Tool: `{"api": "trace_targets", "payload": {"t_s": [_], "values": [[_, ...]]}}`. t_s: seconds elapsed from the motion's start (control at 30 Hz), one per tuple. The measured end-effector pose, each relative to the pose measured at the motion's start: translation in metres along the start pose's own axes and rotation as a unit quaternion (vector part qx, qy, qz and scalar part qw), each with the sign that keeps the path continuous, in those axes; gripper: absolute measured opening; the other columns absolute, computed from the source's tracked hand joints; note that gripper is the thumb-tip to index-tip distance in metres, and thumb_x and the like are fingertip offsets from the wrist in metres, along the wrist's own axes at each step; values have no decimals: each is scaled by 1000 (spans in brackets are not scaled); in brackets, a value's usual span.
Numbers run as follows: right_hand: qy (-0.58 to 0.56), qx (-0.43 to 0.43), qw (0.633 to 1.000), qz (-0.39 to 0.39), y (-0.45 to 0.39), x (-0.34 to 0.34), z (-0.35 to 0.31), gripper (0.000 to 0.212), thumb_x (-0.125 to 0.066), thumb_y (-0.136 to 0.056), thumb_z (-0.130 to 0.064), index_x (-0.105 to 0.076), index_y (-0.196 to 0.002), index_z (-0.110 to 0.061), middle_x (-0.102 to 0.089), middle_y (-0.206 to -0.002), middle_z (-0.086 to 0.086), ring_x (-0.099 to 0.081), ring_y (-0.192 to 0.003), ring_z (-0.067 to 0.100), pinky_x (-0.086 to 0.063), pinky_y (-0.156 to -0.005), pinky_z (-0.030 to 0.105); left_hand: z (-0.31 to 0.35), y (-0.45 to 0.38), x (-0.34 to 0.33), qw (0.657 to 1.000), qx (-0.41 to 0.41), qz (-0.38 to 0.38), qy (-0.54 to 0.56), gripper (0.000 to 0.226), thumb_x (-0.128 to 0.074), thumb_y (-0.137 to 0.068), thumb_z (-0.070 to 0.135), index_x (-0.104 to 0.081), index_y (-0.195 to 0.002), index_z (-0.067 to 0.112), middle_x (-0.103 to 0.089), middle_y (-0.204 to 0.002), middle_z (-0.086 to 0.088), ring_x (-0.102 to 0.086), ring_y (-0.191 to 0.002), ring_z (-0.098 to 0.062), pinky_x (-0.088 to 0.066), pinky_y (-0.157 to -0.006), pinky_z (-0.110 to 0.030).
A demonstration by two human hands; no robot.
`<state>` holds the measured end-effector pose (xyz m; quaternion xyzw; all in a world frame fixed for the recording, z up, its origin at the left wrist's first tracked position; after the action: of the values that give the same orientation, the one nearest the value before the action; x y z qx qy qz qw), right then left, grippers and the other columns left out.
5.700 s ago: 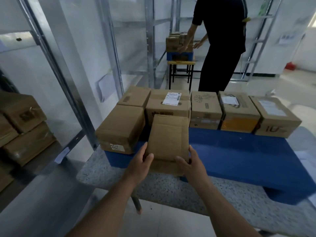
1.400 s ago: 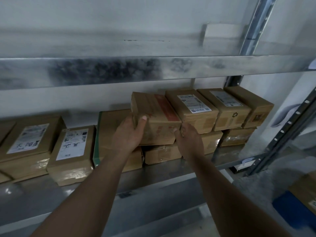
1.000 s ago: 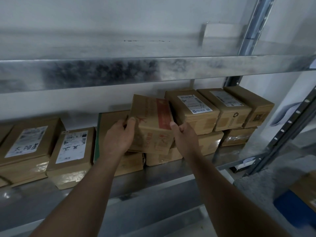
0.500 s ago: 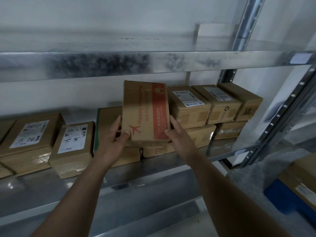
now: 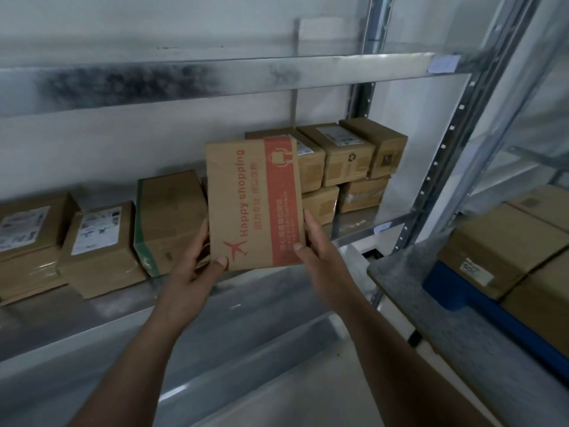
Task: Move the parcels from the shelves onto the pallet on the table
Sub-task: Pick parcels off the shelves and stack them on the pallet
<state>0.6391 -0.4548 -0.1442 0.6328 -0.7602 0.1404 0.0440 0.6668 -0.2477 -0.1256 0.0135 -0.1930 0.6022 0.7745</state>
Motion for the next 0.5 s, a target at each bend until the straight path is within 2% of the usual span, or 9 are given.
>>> {"api": "trace_targets", "payload": {"t_s": [0.1, 0.2, 0.27, 0.37, 0.43, 0.5], "values": [[-3, 9, 1000, 19, 23, 22, 5, 69, -45, -85, -38, -21, -150, -33, -52, -137, -7, -49, -126, 10, -40, -105, 46, 6, 11, -21, 999, -4, -35, 0, 67, -55, -93, 20, -22, -144, 48, -42, -143, 10, -41, -130, -8, -36, -108, -45], [-3, 42, 998, 36, 48, 45, 5, 60, -47, -89, -22, -30, -146, -23, -56, -131, 1, -51, -125, 20, -43, -102, 51, 14, 23, -47, 998, -8, -59, 10, 67, -55, -92, 20, -22, -143, 50, -41, -144, 14, -40, -131, -7, -36, -108, -44], [-9, 51, 997, 52, 67, 60, 5, 55, -48, -91, -17, -33, -144, -18, -57, -127, 6, -53, -122, 26, -45, -98, 52, 18, 29, -65, 997, -6, -71, 18, 68, -54, -94, 14, -22, -143, 50, -42, -142, 18, -41, -129, -2, -36, -107, -36], [-11, 47, 995, 84, 92, 85, 9, 58, -50, -92, -25, -29, -145, -13, -56, -127, 9, -52, -123, 30, -47, -97, 52, 26, 38, -95, 995, -10, -93, 25, 69, -52, -94, 12, -21, -142, 50, -41, -141, 23, -39, -127, 7, -35, -102, -24], [-9, 39, 993, 107, 109, 104, 12, 61, -51, -90, -23, -28, -146, -17, -54, -128, 9, -51, -124, 29, -47, -97, 52, 33, 43, -116, 993, -15, -112, 34, 70, -52, -94, 10, -22, -138, 55, -42, -136, 28, -40, -123, 12, -36, -96, -16], [-13, 24, 991, 131, 127, 124, 18, 61, -52, -90, -19, -29, -146, -26, -54, -130, 2, -52, -124, 22, -48, -97, 48, 41, 48, -138, 990, -20, -132, 37, 70, -52, -94, 9, -23, -135, 56, -42, -134, 30, -41, -119, 17, -38, -88, -7]]}}
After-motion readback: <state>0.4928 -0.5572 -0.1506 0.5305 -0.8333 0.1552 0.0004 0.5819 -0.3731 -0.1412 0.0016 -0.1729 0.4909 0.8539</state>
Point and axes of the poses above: each hand's wrist, its own y-axis away from the middle knuckle, its own x-axis out of the back of the hand, z = x × y, the point moved 6 cm from there along -y, towards the middle knuckle
